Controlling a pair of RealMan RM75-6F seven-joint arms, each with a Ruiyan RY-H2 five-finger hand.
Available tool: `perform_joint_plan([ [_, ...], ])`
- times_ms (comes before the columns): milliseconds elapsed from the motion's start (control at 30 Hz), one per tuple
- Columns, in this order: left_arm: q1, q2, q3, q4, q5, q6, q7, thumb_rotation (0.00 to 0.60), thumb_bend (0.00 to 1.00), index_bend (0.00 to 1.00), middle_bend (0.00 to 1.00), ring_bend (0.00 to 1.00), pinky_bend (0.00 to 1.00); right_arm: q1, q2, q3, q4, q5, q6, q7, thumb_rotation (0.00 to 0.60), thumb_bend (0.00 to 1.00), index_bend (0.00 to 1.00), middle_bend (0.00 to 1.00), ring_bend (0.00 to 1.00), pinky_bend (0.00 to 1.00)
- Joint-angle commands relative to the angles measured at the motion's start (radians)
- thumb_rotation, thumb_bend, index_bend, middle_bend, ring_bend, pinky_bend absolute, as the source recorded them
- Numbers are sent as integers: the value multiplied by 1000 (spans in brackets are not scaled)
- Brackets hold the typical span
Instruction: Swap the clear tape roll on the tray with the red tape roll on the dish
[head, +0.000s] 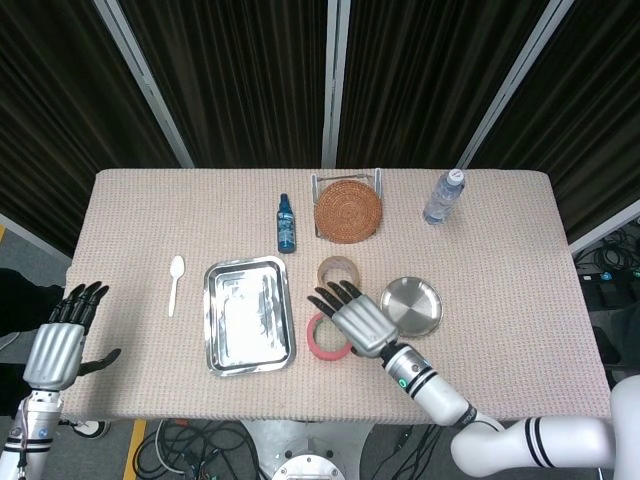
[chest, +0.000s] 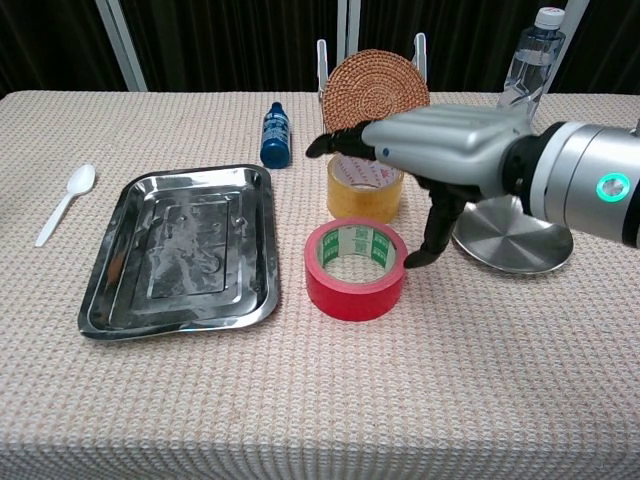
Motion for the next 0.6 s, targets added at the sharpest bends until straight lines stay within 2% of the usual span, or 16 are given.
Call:
perform_joint_plan([
  [33,1,3,0,-5,2,-2,-2,600,110,72,60,12,164,-2,26,29,6,0,32,10,600,29,0,38,0,81],
  [200,5,8,0,-14,13,5,6,600,111,72,60,12,164,45,16,67,100,124,-16,-10,600,42,0,21,0,80],
  [333,7,13,2,-32,28,11,24,600,110,72,60,12,164,108,-35,78,209,237,-77,-48,600,43,0,7,0,69],
  [600,1,29,-5,-50,35,3,42,600,111,72,60,12,164,217,-122,91,353,349,-160,-81,600,42,0,4,0,58],
])
